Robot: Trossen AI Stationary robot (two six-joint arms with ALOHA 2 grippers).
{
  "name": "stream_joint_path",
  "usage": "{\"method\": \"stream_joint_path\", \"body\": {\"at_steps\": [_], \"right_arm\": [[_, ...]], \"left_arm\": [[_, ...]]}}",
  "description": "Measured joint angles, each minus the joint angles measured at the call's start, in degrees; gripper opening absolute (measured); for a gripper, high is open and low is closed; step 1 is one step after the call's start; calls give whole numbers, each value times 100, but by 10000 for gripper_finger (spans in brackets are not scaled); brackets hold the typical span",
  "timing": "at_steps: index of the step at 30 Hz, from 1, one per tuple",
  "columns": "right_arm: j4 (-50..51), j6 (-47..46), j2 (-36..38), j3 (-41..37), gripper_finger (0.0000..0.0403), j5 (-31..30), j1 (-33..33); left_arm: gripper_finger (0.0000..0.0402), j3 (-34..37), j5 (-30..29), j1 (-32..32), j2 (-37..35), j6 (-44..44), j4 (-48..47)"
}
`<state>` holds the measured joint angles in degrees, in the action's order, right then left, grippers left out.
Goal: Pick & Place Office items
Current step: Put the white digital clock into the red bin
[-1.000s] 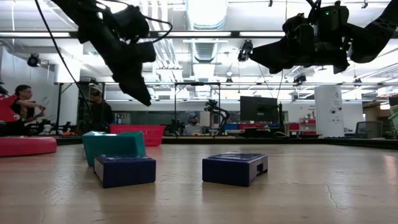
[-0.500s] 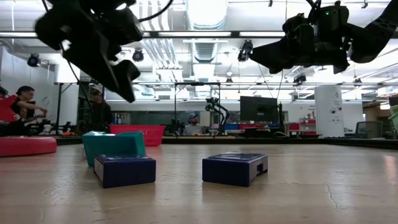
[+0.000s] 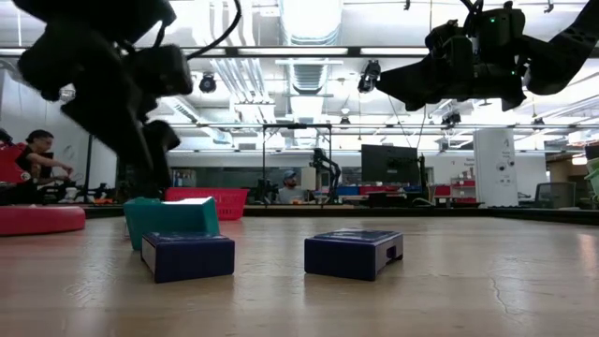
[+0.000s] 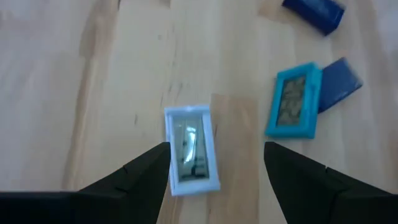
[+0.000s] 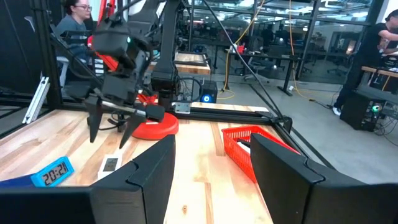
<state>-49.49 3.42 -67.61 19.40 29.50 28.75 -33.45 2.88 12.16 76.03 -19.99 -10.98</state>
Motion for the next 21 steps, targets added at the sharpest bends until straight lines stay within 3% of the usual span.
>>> {"method": "stream_joint_path", "body": {"at_steps": [10, 21], "right_arm": [[0, 0, 0, 0, 203, 0, 0], [2, 0, 1, 0, 203, 0, 1]], "left_arm": [[264, 635, -6, 39, 4, -237, 629], [264, 675, -184, 39, 113, -234, 794]]}}
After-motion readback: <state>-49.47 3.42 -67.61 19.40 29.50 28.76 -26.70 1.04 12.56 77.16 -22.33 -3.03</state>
